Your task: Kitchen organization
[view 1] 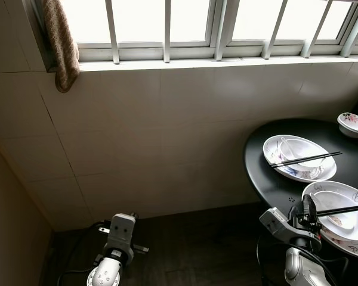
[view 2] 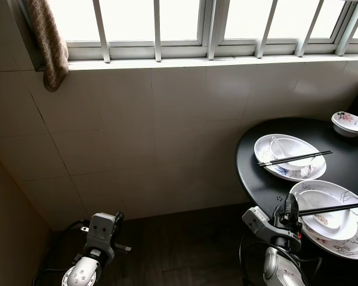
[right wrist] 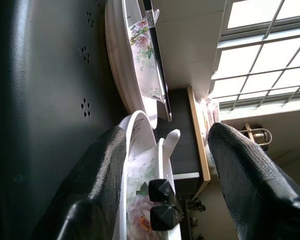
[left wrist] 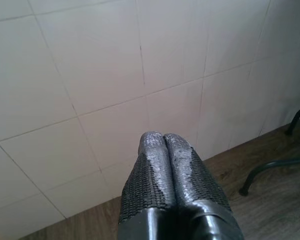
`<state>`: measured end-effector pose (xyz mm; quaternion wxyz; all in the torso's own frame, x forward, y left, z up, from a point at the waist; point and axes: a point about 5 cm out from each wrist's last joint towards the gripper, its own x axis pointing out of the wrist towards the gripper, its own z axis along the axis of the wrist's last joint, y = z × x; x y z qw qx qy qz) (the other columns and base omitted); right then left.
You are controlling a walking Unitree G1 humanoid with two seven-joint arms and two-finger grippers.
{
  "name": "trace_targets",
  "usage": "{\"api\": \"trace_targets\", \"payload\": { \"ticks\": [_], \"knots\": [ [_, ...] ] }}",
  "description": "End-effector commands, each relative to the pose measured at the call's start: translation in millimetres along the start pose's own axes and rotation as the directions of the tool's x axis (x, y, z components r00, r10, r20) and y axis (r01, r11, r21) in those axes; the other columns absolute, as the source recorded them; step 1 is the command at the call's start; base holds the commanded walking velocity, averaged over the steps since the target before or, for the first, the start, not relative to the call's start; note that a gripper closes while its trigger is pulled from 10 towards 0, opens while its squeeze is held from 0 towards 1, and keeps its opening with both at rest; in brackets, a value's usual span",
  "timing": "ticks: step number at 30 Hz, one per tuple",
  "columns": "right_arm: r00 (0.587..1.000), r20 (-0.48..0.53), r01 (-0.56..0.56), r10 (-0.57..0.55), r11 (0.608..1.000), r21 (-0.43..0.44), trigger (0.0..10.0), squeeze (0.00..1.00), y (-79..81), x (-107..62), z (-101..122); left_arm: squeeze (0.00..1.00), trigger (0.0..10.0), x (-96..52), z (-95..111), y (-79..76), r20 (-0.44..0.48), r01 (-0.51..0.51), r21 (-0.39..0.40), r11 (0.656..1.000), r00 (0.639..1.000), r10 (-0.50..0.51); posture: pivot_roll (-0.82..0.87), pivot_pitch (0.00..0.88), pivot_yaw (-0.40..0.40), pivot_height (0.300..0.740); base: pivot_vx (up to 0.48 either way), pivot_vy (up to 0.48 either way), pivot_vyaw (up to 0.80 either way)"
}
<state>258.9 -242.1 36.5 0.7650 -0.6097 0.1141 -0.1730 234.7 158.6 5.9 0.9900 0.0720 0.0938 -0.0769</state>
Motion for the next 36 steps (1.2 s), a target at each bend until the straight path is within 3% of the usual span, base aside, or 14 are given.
{"api": "trace_targets", "payload": {
  "ticks": [1,2,3,6,7,9,10,12,13,36],
  "knots": [
    [1.000,-0.001,0.005,-0.005,1.000,-0.015,6.3,0.00,-3.6,1.2,-4.2,0.00,10.0,1.8,0.5,-2.3,0.004,0.011,-0.004,1.000,1.000,-0.011,-0.10,0.000,-0.045,0.740,0.000,0.000,0.00],
    [1.000,-0.002,0.005,-0.005,1.000,-0.016,7.8,0.00,-3.7,1.3,-4.1,0.00,10.0,2.0,0.6,-2.2,0.005,0.011,-0.004,1.000,1.000,-0.011,-0.10,0.000,-0.045,0.740,0.000,0.000,0.00],
    [1.000,-0.003,0.005,-0.005,1.000,-0.016,10.0,0.00,-3.9,1.4,-4.1,0.00,10.0,2.3,0.8,-2.0,0.005,0.011,-0.005,1.000,1.000,-0.011,-0.10,0.000,-0.044,0.740,0.000,0.000,0.00],
    [1.000,-0.004,-0.001,0.001,1.000,-0.012,10.0,0.00,-3.7,1.6,-4.2,0.00,10.0,2.7,1.1,-1.8,0.006,0.011,-0.005,1.000,1.000,-0.011,-0.10,0.000,-0.043,0.740,0.000,0.000,0.00],
    [1.000,-0.006,-0.008,0.008,1.000,-0.006,3.4,0.00,-3.1,1.2,-4.6,0.00,10.0,3.0,1.4,-1.5,0.007,0.010,-0.005,1.000,1.000,-0.010,-0.10,0.000,-0.043,0.740,0.000,0.000,0.00],
    [1.000,-0.007,-0.011,0.011,1.000,-0.004,3.6,0.00,-2.7,1.0,-4.8,0.00,10.0,3.5,1.7,-1.1,0.008,0.010,-0.005,1.000,1.000,-0.010,-0.09,0.000,-0.044,0.740,0.000,0.000,0.00],
    [1.000,-0.005,-0.009,0.009,1.000,-0.007,2.0,0.00,-2.8,1.2,-4.5,0.00,10.0,3.7,1.7,-0.9,0.008,0.009,-0.006,1.000,1.000,-0.009,-0.09,0.000,-0.044,0.740,0.000,0.000,0.00],
    [1.000,-0.003,-0.005,0.005,1.000,-0.011,2.0,0.00,-3.1,1.4,-4.0,0.00,10.0,4.1,1.8,-0.7,0.009,0.009,-0.006,1.000,1.000,-0.009,-0.09,0.000,-0.044,0.740,0.000,0.000,0.00],
    [1.000,-0.002,-0.001,0.001,1.000,-0.013,10.0,0.00,-3.4,1.8,-3.7,0.00,10.0,4.3,2.0,-0.6,0.010,0.008,-0.006,1.000,1.000,-0.008,-0.09,0.000,-0.045,0.740,0.000,0.000,0.00],
    [1.000,-0.022,0.006,-0.007,1.000,-0.016,10.0,0.00,-7.5,3.3,-8.4,0.00,10.0,6.5,4.2,-0.4,0.020,0.005,-0.010,1.000,1.000,-0.005,-0.09,0.000,-0.053,0.740,0.000,0.000,0.00]
  ]
}}
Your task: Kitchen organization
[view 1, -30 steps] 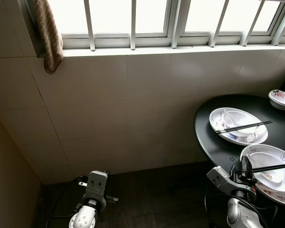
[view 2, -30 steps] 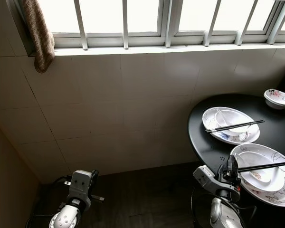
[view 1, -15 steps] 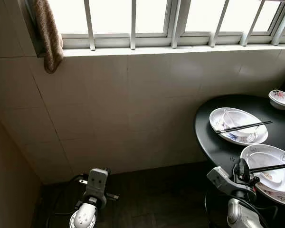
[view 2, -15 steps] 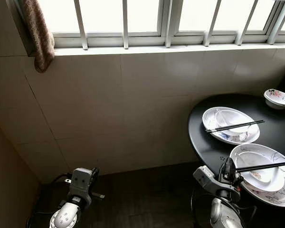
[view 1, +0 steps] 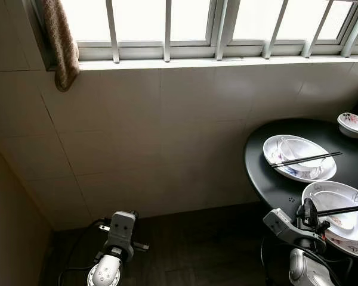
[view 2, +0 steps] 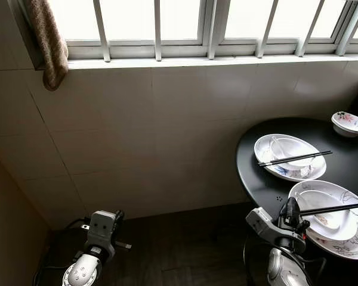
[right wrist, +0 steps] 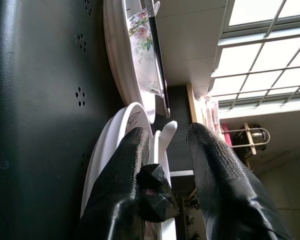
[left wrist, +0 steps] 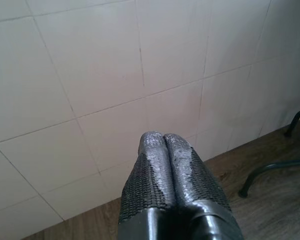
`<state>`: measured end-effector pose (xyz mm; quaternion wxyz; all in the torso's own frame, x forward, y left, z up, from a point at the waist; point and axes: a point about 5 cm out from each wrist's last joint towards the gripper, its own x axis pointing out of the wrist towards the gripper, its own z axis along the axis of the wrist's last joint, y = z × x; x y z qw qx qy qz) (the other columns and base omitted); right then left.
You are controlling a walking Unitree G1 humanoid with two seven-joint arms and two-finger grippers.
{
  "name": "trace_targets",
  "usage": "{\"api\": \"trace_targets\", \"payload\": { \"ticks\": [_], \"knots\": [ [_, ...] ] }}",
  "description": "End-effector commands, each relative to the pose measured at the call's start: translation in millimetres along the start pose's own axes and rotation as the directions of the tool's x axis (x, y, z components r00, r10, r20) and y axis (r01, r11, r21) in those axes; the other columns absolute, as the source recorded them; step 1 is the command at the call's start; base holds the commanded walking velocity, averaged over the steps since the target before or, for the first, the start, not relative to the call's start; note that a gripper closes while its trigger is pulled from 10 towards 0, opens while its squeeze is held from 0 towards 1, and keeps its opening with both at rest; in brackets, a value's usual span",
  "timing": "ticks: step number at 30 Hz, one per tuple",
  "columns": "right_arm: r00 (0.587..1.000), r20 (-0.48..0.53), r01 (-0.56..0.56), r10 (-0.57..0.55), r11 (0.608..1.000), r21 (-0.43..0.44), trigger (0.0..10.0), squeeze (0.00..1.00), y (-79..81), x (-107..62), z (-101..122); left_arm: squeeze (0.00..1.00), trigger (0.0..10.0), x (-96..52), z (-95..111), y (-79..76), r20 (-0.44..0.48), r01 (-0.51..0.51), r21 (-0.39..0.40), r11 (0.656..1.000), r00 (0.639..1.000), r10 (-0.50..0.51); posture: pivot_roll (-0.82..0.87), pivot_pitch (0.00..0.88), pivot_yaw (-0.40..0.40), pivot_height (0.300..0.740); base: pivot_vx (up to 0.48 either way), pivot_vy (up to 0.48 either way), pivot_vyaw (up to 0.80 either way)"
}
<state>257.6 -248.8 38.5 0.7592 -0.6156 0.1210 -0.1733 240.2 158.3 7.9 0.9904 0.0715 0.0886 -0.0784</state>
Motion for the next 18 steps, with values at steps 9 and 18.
{"api": "trace_targets", "payload": {
  "ticks": [9,18],
  "knots": [
    [1.000,-0.026,0.000,0.000,1.000,0.013,10.0,0.00,-3.2,1.2,-4.5,0.00,10.0,2.0,1.5,-1.1,0.010,0.005,-0.010,1.000,1.000,-0.005,-0.09,0.000,-0.052,0.740,0.000,0.000,0.00],
    [0.999,-0.031,-0.011,0.011,1.000,0.008,0.0,0.00,-1.6,0.5,-5.4,0.00,10.0,2.2,0.9,-1.5,0.008,0.007,-0.011,1.000,1.000,-0.007,-0.09,0.000,-0.053,0.740,0.000,0.000,0.00]
  ]
}}
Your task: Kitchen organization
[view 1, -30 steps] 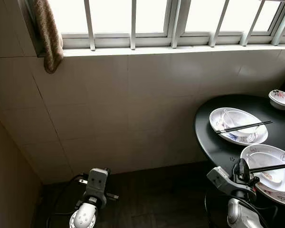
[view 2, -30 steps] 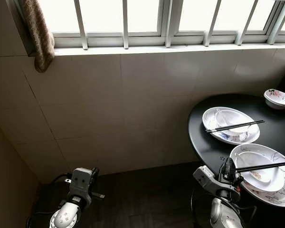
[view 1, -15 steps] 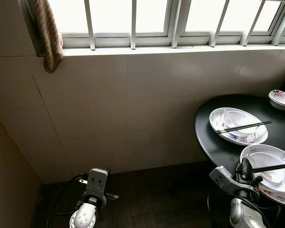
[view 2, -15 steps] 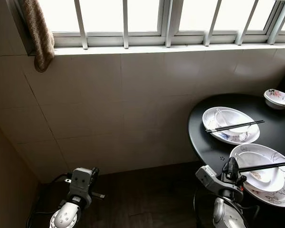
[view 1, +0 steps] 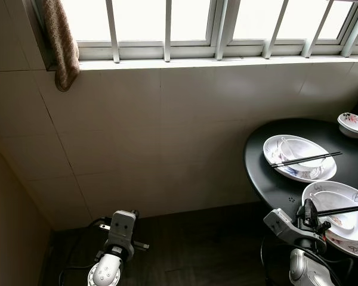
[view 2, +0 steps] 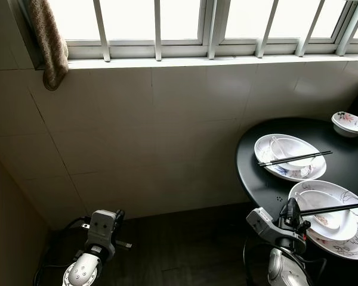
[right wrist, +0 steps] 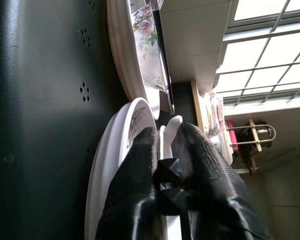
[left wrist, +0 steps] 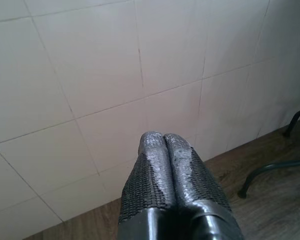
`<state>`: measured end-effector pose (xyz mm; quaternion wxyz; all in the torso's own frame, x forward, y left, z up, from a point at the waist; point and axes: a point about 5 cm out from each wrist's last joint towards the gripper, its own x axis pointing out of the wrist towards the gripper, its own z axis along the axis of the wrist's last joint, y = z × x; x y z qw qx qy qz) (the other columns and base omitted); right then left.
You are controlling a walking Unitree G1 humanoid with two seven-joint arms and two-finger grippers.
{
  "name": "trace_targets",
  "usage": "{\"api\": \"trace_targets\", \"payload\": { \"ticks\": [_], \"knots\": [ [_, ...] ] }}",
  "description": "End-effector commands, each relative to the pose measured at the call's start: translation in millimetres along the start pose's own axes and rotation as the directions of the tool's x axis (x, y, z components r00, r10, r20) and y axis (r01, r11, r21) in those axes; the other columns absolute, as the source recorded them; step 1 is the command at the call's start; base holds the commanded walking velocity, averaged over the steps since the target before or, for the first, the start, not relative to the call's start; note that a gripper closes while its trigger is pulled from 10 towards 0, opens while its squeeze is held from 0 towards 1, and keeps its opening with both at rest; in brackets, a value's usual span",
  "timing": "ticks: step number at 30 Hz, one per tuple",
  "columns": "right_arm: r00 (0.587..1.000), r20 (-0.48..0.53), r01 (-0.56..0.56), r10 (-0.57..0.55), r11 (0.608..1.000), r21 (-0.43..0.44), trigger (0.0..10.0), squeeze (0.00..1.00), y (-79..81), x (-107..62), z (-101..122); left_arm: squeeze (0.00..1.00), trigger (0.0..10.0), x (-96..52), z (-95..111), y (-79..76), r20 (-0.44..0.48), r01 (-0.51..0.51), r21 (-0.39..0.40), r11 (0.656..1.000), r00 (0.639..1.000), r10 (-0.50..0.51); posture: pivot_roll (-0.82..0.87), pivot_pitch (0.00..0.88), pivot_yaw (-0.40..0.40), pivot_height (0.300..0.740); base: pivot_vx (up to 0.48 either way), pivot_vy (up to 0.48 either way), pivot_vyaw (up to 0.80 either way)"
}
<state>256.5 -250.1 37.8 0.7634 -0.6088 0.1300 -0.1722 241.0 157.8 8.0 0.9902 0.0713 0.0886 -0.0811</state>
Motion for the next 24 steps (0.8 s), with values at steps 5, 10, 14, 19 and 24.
{"api": "trace_targets", "payload": {
  "ticks": [5,10,14,19,24],
  "knots": [
    [0.999,0.009,0.042,-0.041,0.997,-0.061,0.0,0.00,-4.0,0.5,-1.5,0.00,10.0,1.2,0.3,-1.6,0.007,0.002,-0.012,1.000,1.000,-0.002,-0.09,0.000,-0.053,0.740,0.000,0.000,0.00],
    [0.998,0.034,0.062,-0.059,0.995,-0.077,0.0,0.00,-6.9,1.5,1.7,0.00,10.0,1.0,-0.1,-2.2,0.006,0.004,-0.013,1.000,1.000,-0.004,-0.09,0.000,-0.054,0.740,0.000,0.000,0.00],
    [0.986,0.130,0.127,-0.108,0.981,-0.147,0.0,0.00,-10.8,0.2,13.3,0.00,10.0,0.7,-0.4,-3.1,0.007,0.006,-0.015,1.000,1.000,-0.006,-0.09,0.000,-0.056,0.740,0.000,0.000,0.00],
    [0.953,0.236,0.243,-0.190,0.945,-0.218,0.3,0.00,-21.8,2.2,26.2,0.00,10.0,0.8,0.0,-3.7,0.009,0.007,-0.017,1.000,1.000,-0.007,-0.09,0.000,-0.056,0.740,0.000,0.000,0.00],
    [0.902,0.305,0.345,-0.304,0.935,-0.088,3.1,0.00,-44.9,8.4,45.9,0.00,10.0,1.3,0.7,-3.4,0.012,0.007,-0.019,1.000,1.000,-0.007,-0.09,0.000,-0.048,0.740,0.000,0.000,0.00]
  ]
}}
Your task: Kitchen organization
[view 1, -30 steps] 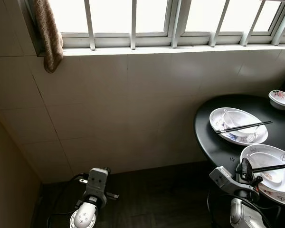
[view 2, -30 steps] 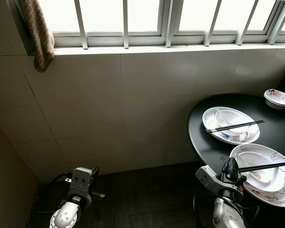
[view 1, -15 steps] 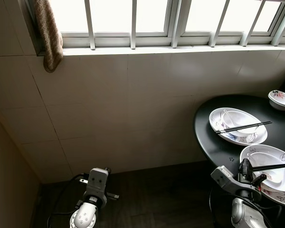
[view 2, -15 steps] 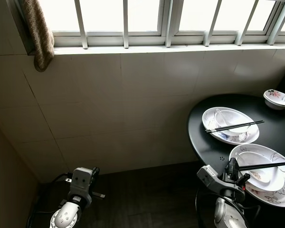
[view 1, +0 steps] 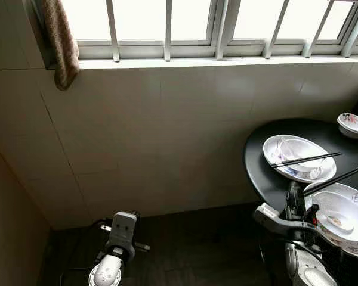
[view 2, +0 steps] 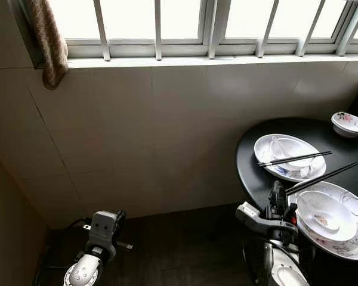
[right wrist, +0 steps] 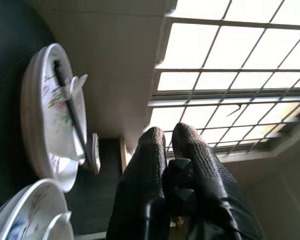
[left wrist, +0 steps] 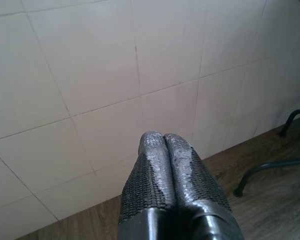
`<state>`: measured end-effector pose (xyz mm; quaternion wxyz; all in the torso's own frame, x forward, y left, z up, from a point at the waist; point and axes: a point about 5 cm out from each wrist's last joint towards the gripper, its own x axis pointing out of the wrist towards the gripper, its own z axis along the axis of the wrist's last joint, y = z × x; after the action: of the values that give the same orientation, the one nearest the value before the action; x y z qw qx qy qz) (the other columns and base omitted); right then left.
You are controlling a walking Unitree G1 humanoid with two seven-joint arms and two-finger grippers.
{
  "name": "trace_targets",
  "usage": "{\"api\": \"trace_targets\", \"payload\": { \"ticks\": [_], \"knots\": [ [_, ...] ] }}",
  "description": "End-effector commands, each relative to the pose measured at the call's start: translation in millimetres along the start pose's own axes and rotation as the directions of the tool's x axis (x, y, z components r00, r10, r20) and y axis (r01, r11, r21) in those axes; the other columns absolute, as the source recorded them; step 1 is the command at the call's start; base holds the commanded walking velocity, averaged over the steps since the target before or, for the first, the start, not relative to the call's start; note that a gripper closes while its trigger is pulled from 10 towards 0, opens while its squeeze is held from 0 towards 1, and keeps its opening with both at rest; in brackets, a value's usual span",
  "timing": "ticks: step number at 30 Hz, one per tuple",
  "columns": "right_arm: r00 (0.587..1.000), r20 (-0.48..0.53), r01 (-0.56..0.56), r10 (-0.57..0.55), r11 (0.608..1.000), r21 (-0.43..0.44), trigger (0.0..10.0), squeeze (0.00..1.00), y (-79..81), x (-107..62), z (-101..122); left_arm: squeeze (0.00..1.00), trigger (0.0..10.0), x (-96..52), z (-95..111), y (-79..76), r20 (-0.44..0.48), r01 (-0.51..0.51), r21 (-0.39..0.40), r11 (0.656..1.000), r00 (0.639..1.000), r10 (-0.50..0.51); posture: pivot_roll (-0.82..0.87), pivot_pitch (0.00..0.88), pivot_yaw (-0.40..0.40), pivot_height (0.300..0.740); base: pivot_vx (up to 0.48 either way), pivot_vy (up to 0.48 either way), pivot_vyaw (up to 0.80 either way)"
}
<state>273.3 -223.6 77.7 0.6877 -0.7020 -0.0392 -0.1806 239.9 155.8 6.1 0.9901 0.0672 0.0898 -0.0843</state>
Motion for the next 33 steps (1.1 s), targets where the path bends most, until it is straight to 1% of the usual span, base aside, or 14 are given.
{"api": "trace_targets", "payload": {
  "ticks": [1,5,8,9,15,16,17,19,21,24,26,29,31,33],
  "knots": [
    [0.995,0.049,0.085,-0.091,0.989,0.120,10.0,0.00,-19.3,13.3,11.7,0.00,10.0,1.9,2.5,-0.7,0.013,0.001,-0.011,1.000,1.000,-0.001,-0.10,0.000,-0.041,0.740,0.000,0.000,0.00],
    [0.972,0.196,0.049,-0.130,0.927,0.373,10.0,0.00,-41.2,25.3,51.1,0.00,10.0,3.0,2.8,0.0,0.013,0.007,-0.009,1.000,1.000,-0.007,-0.10,0.000,-0.034,0.740,0.000,0.000,0.00],
    [0.961,0.244,0.019,-0.129,0.912,0.409,10.0,0.00,-48.4,29.8,70.7,0.00,10.0,3.4,2.8,0.8,0.011,0.008,-0.008,1.000,1.000,-0.007,-0.10,0.000,-0.027,0.740,0.000,0.000,0.00],
    [0.948,0.308,-0.087,-0.083,0.863,0.497,10.0,0.00,-48.7,35.5,89.0,0.00,10.0,4.1,3.2,0.6,0.012,0.012,-0.005,1.000,1.000,-0.012,-0.10,0.000,-0.023,0.740,0.000,0.000,0.00],
    [0.905,0.415,-0.158,-0.098,0.827,0.539,10.0,0.00,-55.2,33.9,111.3,0.00,10.0,5.2,4.0,0.1,0.014,0.019,-0.003,1.000,1.000,-0.019,-0.09,0.000,-0.027,0.740,0.000,0.000,0.00],
    [0.907,0.420,-0.244,-0.037,0.765,0.596,10.0,0.00,-49.3,29.9,111.8,0.00,10.0,5.2,4.1,-0.1,0.015,0.018,-0.003,1.000,1.000,-0.018,-0.09,0.000,-0.029,0.740,0.000,0.000,0.00],
    [0.895,0.440,-0.387,0.071,0.613,0.689,10.0,0.00,-39.5,21.6,112.2,0.00,10.0,4.9,4.4,-0.1,0.017,0.016,-0.002,1.000,1.000,-0.016,-0.08,0.000,-0.031,0.740,0.000,0.000,0.00],
    [0.865,0.481,-0.481,0.139,0.498,0.722,10.0,0.00,-32.3,13.6,112.7,0.00,10.0,4.7,4.4,0.2,0.017,0.013,-0.002,1.000,1.000,-0.013,-0.08,0.000,-0.031,0.740,0.000,0.000,0.00],
    [0.844,0.459,-0.531,0.278,0.310,0.789,10.0,0.00,-12.2,3.9,104.1,0.00,10.0,4.1,4.2,0.7,0.018,0.011,-0.003,1.000,1.000,-0.011,-0.08,0.000,-0.031,0.740,0.000,0.000,0.00],
    [0.814,0.452,-0.563,0.365,0.305,0.768,10.0,0.00,9.1,-8.8,94.5,0.00,10.0,3.5,4.3,1.0,0.020,0.011,-0.003,1.000,1.000,-0.011,-0.08,0.000,-0.030,0.740,0.000,0.000,0.27],
    [0.791,0.465,-0.600,0.397,0.357,0.716,10.0,0.00,20.4,-18.6,89.4,0.00,10.0,3.0,4.2,1.4,0.020,0.010,-0.004,1.000,1.000,-0.009,-0.08,0.000,-0.029,0.740,0.000,0.000,0.80],
    [0.754,0.527,-0.655,0.393,0.503,0.563,10.0,0.00,27.9,-30.2,87.4,0.00,10.0,2.3,4.2,2.0,0.022,0.008,-0.003,1.000,1.000,-0.008,-0.08,0.000,-0.027,0.740,0.000,0.000,0.80],
    [0.735,0.550,-0.675,0.397,0.502,0.540,10.0,0.00,29.3,-33.8,87.3,0.00,10.0,2.2,4.2,2.0,0.022,0.008,-0.003,1.000,1.000,-0.008,-0.08,0.000,-0.027,0.740,0.000,0.000,0.80],
    [0.692,0.608,-0.719,0.389,0.436,0.541,10.0,0.00,28.5,-39.5,92.3,0.00,10.0,1.7,4.4,2.5,0.024,0.008,0.001,1.000,1.000,-0.008,-0.08,0.000,-0.025,0.740,0.000,0.000,0.80]
  ]
}}
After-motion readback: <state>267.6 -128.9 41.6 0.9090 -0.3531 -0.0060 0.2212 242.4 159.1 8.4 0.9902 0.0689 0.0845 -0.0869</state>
